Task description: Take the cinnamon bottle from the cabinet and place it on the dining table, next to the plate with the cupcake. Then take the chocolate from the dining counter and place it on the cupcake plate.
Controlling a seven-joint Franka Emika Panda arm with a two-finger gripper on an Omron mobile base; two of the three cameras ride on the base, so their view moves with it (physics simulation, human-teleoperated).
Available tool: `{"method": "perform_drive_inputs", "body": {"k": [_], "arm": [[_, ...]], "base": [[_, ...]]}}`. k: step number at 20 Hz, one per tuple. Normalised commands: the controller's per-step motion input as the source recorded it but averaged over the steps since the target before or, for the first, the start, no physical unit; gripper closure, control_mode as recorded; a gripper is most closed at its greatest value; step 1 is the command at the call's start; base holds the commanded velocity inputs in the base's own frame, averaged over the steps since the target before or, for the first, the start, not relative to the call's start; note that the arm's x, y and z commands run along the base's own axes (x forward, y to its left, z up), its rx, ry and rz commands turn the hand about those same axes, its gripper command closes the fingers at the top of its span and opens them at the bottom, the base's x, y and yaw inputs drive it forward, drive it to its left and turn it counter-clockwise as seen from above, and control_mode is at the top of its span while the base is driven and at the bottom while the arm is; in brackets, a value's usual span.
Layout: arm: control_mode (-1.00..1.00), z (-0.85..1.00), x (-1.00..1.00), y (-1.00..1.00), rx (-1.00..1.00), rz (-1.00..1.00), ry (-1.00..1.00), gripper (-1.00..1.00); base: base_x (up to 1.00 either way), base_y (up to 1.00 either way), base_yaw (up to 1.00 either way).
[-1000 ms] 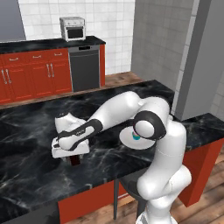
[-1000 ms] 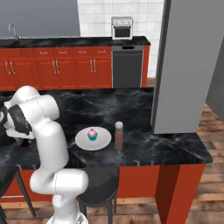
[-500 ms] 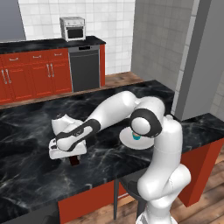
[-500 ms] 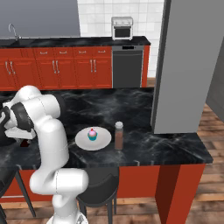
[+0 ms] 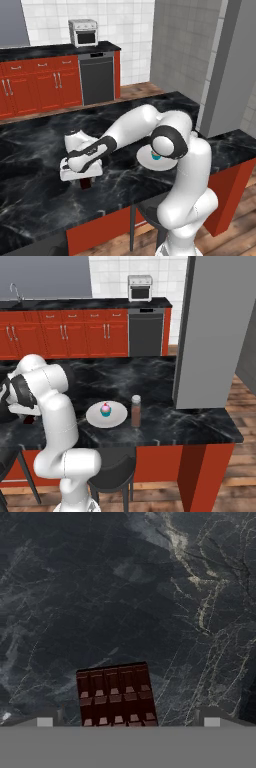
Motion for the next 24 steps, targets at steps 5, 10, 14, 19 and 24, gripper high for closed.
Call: {"method": "perform_drive_inputs", "body": {"k": [5, 10, 14, 19, 24], "arm": [[-1.0, -0.65, 0.0, -0.17, 0.03, 0.0, 0.0, -1.0], [-1.0, -0.81, 0.0, -0.09, 0.01, 0.0, 0.0, 1.0], [-1.0, -0.71, 0.0, -0.14, 0.01, 0.0, 0.0, 1.0], [-1.0, -0.28, 0.0, -0.3, 0.07, 0.0, 0.0, 1.0], [-1.0, -0.05, 0.0, -0.37, 0.1, 0.0, 0.0, 1.0]], "base": [[0.0, 0.0, 0.0], [0.0, 0.0, 0.0], [0.0, 0.0, 0.0], [0.0, 0.0, 0.0], [0.0, 0.0, 0.0]]}}
